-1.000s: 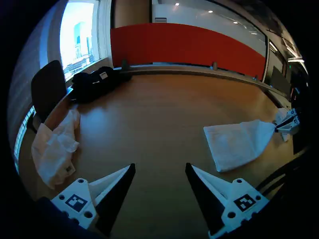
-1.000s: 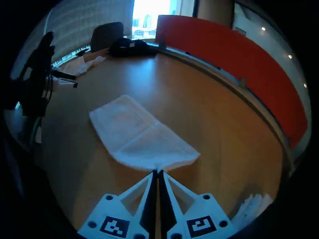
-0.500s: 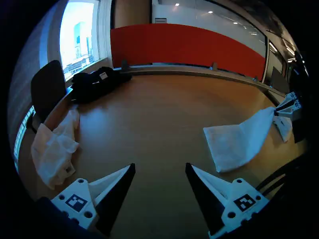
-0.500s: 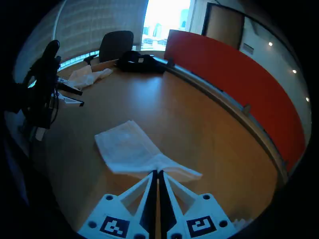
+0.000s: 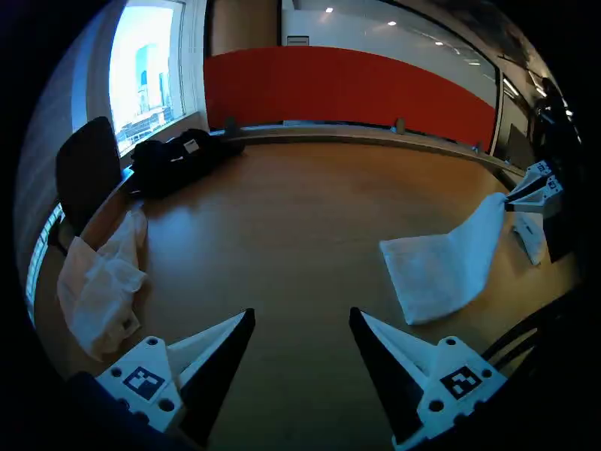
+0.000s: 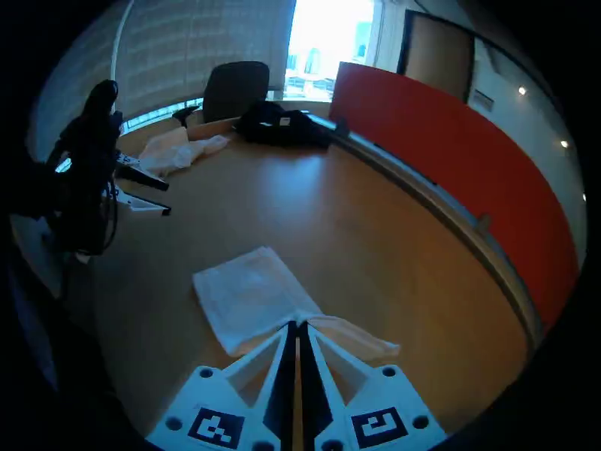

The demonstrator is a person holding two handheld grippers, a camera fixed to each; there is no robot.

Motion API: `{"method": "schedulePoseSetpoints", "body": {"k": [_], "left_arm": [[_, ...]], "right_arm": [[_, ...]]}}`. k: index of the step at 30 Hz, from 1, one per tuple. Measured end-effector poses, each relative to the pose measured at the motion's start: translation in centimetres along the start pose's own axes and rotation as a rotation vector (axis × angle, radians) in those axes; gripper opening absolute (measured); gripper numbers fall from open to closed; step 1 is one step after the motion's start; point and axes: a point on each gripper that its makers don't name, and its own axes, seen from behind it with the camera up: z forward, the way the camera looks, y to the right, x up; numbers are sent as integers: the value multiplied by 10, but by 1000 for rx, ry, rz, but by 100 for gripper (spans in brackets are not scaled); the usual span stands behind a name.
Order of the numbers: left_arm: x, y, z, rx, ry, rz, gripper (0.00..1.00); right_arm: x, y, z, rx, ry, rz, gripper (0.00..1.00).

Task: Fold towel

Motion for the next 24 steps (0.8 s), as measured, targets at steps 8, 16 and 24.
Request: {"method": "schedulePoseSetpoints", "body": {"k": [8,16,24], "left_arm": [[1,3,-1,-5,10,-24,93],[-2,-2,-4,2,12,-34,93],[-8,-8,-8,12,9,-52,93]], "right_arm": [[23,-26,25,83,21,-11,8],[36,-54,51,166,26,-11,8],[33,-77,74,235,10,15,8]]}}
